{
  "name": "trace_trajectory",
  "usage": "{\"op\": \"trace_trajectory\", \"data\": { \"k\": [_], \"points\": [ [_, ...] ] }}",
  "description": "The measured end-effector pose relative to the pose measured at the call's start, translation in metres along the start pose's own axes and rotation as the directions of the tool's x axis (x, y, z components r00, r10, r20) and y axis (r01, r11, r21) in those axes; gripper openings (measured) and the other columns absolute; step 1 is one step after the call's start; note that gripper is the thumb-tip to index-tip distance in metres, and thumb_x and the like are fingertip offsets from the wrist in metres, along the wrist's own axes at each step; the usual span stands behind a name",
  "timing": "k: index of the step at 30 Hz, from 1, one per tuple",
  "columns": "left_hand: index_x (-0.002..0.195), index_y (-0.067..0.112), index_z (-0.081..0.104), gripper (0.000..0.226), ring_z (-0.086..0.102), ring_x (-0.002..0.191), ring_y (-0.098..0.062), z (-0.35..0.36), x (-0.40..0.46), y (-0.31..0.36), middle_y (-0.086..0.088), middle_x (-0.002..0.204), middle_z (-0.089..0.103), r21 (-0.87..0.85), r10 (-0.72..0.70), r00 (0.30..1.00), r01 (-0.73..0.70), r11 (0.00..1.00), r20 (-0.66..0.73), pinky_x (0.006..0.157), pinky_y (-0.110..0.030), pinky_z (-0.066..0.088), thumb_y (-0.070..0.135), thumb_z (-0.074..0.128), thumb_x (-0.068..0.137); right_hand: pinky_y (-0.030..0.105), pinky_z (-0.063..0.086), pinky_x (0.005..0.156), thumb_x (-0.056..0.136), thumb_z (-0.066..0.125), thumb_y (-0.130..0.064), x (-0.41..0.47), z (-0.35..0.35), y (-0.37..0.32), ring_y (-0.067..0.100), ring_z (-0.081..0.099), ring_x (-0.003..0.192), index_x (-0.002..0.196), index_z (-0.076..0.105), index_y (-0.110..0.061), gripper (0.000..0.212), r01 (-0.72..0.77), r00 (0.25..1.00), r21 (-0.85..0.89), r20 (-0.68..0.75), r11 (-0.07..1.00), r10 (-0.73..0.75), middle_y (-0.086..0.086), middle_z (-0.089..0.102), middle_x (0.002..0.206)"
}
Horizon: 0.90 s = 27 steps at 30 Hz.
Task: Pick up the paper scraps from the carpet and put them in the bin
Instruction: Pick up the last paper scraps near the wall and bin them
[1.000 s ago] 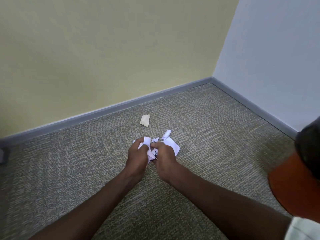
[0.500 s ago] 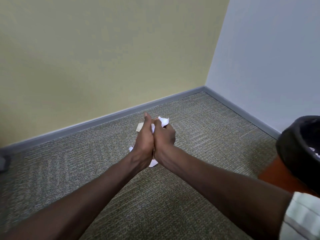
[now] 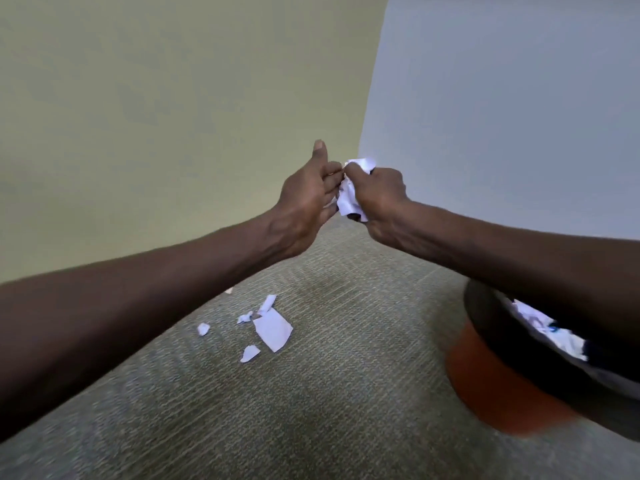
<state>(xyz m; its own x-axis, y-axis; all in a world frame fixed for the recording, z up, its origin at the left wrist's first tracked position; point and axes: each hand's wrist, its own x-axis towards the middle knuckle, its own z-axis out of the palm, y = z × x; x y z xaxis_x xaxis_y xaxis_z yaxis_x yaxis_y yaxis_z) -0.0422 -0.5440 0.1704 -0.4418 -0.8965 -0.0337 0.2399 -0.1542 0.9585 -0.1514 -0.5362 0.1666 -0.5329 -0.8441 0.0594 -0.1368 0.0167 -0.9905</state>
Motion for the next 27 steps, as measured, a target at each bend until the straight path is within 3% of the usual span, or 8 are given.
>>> {"op": "trace_trajectory", "data": {
  "k": [7,9,12,16,21,23,25,27],
  "points": [
    [0.123,0.012,0.063,0.060,0.059,0.123,-0.021,0.073,0.016,-0.013,-0.007,0.130,0.065,0.027,-0.002,0.998,0.001,1.000,0.060,0.106,-0.043,0.046,0.056,0.028,0.102,0.036,0.044,0.058,0.081,0.064,-0.025,0.009,-0.097,-0.001,0.024,0.057,0.063,0.074,0.063,-0.008,0.018,0.023,0.992,0.064,-0.128,0.998,-0.015,0.008,0.053,0.066],
    [0.125,0.014,0.062,0.058,0.056,0.127,-0.020,0.087,0.013,-0.026,-0.008,0.133,0.063,0.055,0.005,0.997,-0.009,0.998,0.082,0.106,-0.043,0.046,0.054,0.028,0.103,0.031,0.040,0.054,0.079,0.064,-0.022,0.009,-0.124,0.002,0.022,0.054,0.062,0.066,0.061,-0.008,0.019,0.081,0.982,0.037,-0.176,0.996,-0.073,0.009,0.049,0.062],
    [0.136,0.015,0.056,0.058,0.049,0.134,-0.020,0.103,0.008,-0.043,-0.009,0.142,0.055,0.094,0.009,0.989,-0.023,0.995,0.147,0.109,-0.043,0.043,0.053,0.027,0.103,0.020,0.037,0.047,0.082,0.062,-0.023,0.007,-0.163,0.004,0.017,0.053,0.052,0.052,0.054,-0.017,0.032,0.140,0.937,-0.144,-0.300,0.980,-0.178,0.002,0.059,0.057],
    [0.143,0.017,0.048,0.056,0.044,0.137,-0.019,0.118,0.007,-0.049,-0.009,0.148,0.048,0.115,-0.009,0.973,-0.018,0.993,0.229,0.110,-0.041,0.041,0.052,0.030,0.103,0.020,0.041,0.055,0.081,0.058,-0.032,0.006,-0.212,0.013,0.008,0.054,0.055,0.065,0.061,-0.010,0.027,0.153,0.862,-0.435,-0.380,0.887,-0.336,-0.003,0.061,0.061],
    [0.141,0.017,0.051,0.056,0.048,0.134,-0.021,0.115,0.011,-0.052,-0.010,0.145,0.051,0.158,0.000,0.971,-0.039,0.987,0.238,0.109,-0.043,0.043,0.052,0.031,0.102,0.035,0.046,0.064,0.090,0.052,-0.036,-0.001,-0.262,0.046,0.026,0.062,0.070,0.076,0.052,-0.010,0.030,0.139,0.803,-0.675,-0.350,0.724,-0.481,0.001,0.059,0.068],
    [0.139,0.017,0.053,0.055,0.049,0.133,-0.022,0.111,0.013,-0.054,-0.012,0.144,0.052,0.159,-0.009,0.978,-0.025,0.987,0.210,0.108,-0.043,0.044,0.052,0.032,0.102,0.033,0.037,0.062,0.093,0.052,-0.037,0.003,-0.281,0.067,0.027,0.055,0.074,0.088,0.053,-0.009,0.028,0.002,0.864,-0.787,-0.309,0.617,-0.398,0.004,0.057,0.078],
    [0.139,0.016,0.053,0.055,0.049,0.133,-0.023,0.108,0.015,-0.056,-0.013,0.143,0.052,0.153,-0.023,0.981,-0.007,0.988,0.193,0.109,-0.045,0.043,0.051,0.032,0.102,0.031,0.039,0.065,0.089,0.058,-0.045,0.009,-0.292,0.087,0.027,0.058,0.080,0.103,0.053,-0.008,0.040,-0.180,0.945,-0.840,-0.293,0.511,-0.147,0.006,0.058,0.086],
    [0.138,0.016,0.054,0.055,0.050,0.133,-0.023,0.107,0.018,-0.058,-0.013,0.143,0.053,0.151,-0.038,0.981,0.009,0.988,0.189,0.109,-0.045,0.043,0.052,0.033,0.102,0.033,0.045,0.063,0.081,0.061,-0.055,0.012,-0.297,0.098,0.028,0.062,0.083,0.103,0.054,-0.006,0.054,-0.265,0.959,-0.836,-0.282,0.481,0.037,0.008,0.061,0.085]
  ]
}}
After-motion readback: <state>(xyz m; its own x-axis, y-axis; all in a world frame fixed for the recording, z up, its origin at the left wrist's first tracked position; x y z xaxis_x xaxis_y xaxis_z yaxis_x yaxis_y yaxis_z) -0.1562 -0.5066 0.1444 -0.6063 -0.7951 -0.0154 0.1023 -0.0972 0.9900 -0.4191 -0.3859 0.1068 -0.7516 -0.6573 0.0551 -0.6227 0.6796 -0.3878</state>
